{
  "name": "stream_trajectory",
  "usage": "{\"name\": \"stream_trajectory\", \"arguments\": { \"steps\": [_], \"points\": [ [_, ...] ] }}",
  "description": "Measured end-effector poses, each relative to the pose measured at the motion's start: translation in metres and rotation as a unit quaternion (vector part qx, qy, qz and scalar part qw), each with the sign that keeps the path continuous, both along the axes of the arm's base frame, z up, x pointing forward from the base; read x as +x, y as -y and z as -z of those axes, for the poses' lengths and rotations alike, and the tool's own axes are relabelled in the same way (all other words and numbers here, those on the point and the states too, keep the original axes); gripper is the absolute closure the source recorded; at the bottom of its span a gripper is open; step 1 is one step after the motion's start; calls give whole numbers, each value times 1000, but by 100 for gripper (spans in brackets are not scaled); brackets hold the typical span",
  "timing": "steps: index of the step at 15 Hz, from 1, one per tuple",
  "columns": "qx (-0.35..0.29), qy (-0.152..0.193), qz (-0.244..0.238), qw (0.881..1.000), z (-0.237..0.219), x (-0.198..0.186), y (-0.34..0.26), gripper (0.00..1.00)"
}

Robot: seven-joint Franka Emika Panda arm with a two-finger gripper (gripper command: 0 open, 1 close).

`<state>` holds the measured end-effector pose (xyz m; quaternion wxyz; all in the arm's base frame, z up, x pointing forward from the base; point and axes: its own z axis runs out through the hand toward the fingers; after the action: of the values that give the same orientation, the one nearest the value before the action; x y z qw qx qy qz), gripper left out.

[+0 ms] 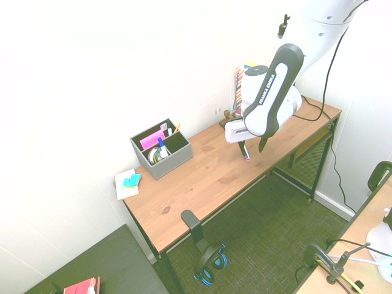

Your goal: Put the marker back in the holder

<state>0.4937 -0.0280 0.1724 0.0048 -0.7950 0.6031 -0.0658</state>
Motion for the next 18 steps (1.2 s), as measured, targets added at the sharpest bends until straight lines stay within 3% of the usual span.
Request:
{"name": "stream_trajectory", "arguments": {
  "steps": [5,14,16,18],
  "points": [
    [4,-3,-2,1000,18,7,-2,100],
    [19,6,7,1000,11,15,1,100],
    [58,13,15,998,-25,29,-16,100],
    [132,10,17,991,-91,43,-50,100]
  ]
}}
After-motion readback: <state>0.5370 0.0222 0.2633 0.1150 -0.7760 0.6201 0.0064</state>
